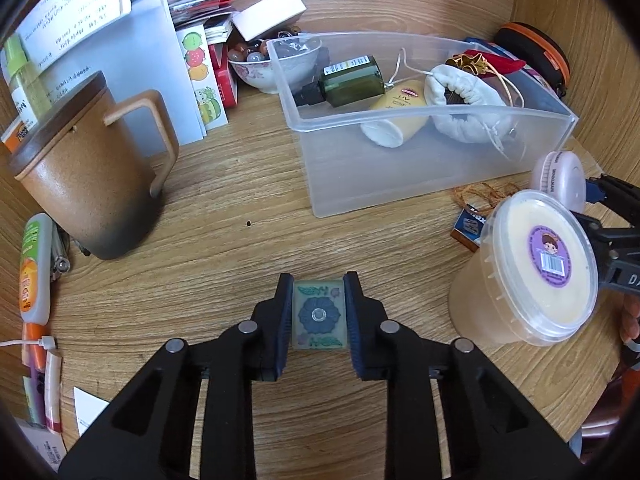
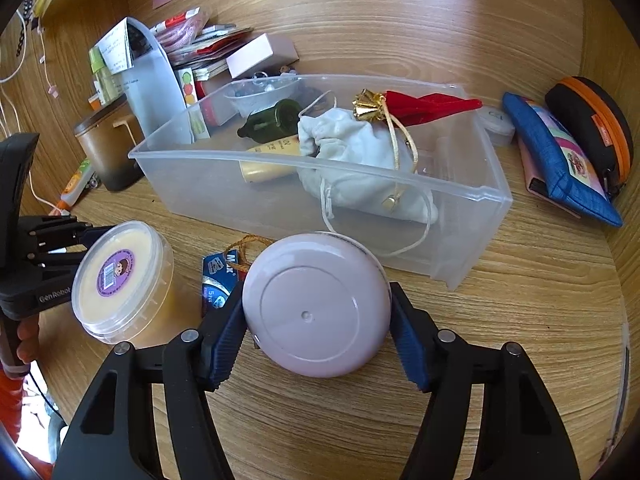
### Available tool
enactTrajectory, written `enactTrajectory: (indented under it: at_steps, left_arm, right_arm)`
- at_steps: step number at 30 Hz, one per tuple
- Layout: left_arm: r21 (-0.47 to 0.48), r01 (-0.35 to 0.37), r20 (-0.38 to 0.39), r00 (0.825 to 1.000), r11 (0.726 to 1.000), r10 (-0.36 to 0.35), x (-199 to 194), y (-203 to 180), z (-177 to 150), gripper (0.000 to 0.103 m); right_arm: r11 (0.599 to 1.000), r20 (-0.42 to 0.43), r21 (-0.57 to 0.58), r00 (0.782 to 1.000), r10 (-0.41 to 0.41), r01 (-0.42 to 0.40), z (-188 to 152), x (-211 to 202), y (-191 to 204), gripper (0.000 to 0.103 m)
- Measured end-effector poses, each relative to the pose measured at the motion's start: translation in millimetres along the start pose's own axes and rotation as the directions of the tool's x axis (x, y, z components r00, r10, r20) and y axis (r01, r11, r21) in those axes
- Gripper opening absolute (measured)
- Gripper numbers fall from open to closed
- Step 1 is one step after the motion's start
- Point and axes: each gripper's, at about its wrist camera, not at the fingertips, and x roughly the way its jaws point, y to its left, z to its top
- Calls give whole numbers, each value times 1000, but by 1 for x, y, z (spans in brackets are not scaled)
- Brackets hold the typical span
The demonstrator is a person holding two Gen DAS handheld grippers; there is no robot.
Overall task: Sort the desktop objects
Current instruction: 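Grasp the pink round compact with the right gripper while the left grasps the square tile, then lift the pink compact and square tile and carry them toward the bin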
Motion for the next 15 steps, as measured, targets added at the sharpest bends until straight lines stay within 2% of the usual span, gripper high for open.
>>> enactTrajectory:
  at_steps: [7,15]
  left_arm:
    - [-21,1,7,1000,1000,-1,0,-1,-1,24]
    - [-78,12,57,998,997,-7,-22,3,-5,24]
  right_arm:
    - [1000,50,31,999,2,-3,-6,-22,-2,63]
    - [999,92,43,996,-6,2,-13,-48,-5,63]
